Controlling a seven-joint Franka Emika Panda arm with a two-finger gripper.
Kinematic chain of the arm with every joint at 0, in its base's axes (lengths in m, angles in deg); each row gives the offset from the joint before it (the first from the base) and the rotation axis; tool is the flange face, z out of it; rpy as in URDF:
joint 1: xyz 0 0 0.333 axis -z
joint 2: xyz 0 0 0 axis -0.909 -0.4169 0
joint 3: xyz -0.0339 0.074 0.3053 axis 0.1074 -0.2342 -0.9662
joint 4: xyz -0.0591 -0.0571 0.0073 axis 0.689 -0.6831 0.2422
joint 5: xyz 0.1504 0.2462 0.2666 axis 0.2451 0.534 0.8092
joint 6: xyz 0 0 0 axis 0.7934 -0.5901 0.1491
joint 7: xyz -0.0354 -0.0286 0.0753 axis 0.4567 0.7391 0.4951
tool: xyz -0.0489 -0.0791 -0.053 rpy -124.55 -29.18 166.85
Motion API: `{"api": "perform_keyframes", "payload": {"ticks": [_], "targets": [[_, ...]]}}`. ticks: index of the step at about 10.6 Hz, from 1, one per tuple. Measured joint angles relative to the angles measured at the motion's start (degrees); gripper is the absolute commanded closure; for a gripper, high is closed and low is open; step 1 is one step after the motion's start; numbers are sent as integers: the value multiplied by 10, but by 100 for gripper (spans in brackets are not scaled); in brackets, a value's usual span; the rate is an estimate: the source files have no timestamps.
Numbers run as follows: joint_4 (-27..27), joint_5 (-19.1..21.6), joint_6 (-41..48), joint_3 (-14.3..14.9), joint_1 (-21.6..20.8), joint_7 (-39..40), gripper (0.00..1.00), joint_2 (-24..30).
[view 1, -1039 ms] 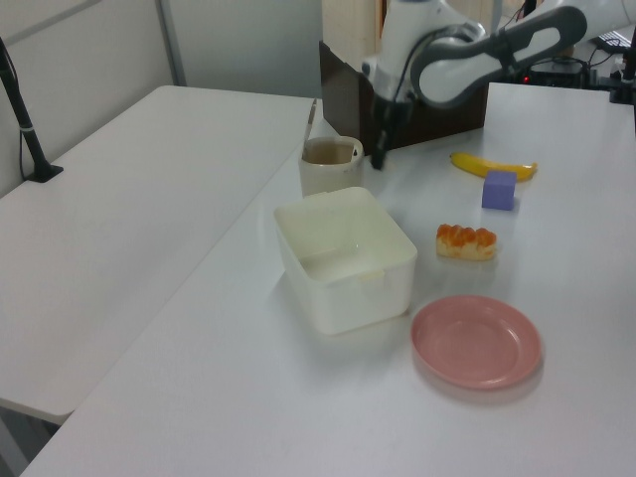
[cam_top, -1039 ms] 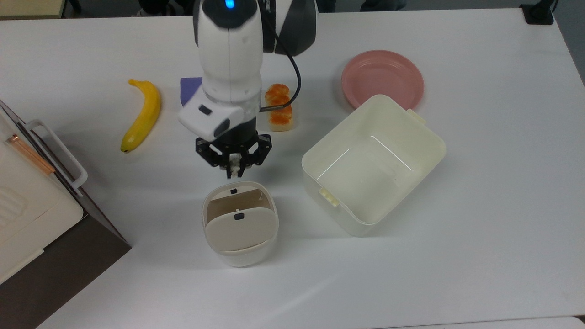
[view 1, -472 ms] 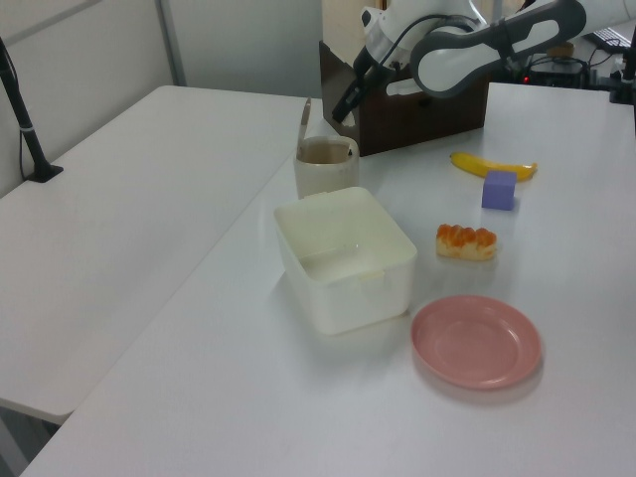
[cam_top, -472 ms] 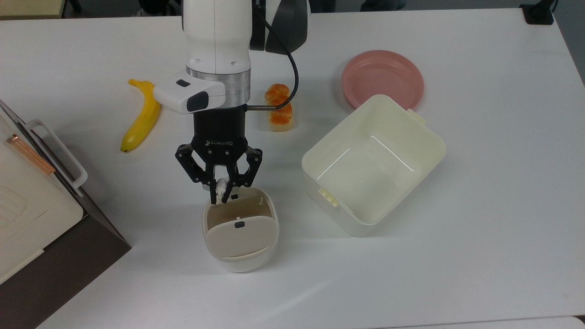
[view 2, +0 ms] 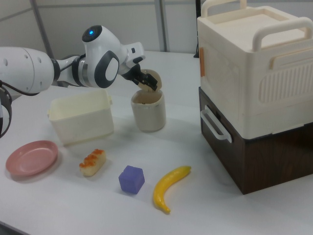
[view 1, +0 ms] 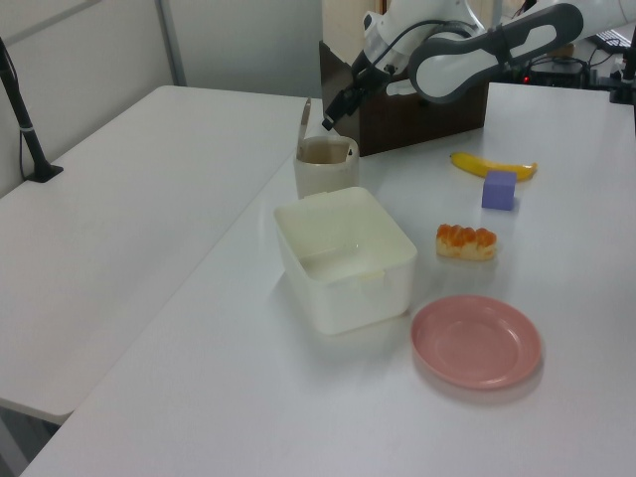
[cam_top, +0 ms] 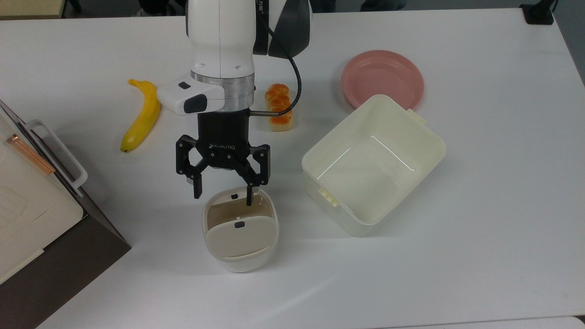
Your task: Grab it up and put it in the trash
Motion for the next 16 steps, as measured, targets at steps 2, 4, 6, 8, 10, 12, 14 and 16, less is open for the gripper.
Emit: {"api": "perform_keyframes", "payload": {"ticks": [2, 4, 6, 8, 10, 12, 14, 16], "targets": [[0, -1, 0, 0, -1, -7, 0, 1], [3, -1, 70, -1, -3, -8, 0, 12], [2, -2, 242, -3, -5, -8, 0, 52], [2, -2, 428, -15, -6, -8, 0, 117], [4, -2, 518, -31, -6, -8, 0, 159], [8, -5, 548, -42, -6, 8, 0, 175], [10, -6, 562, -42, -5, 57, 0, 179], [15, -6, 568, -41, -5, 72, 0, 185]]}}
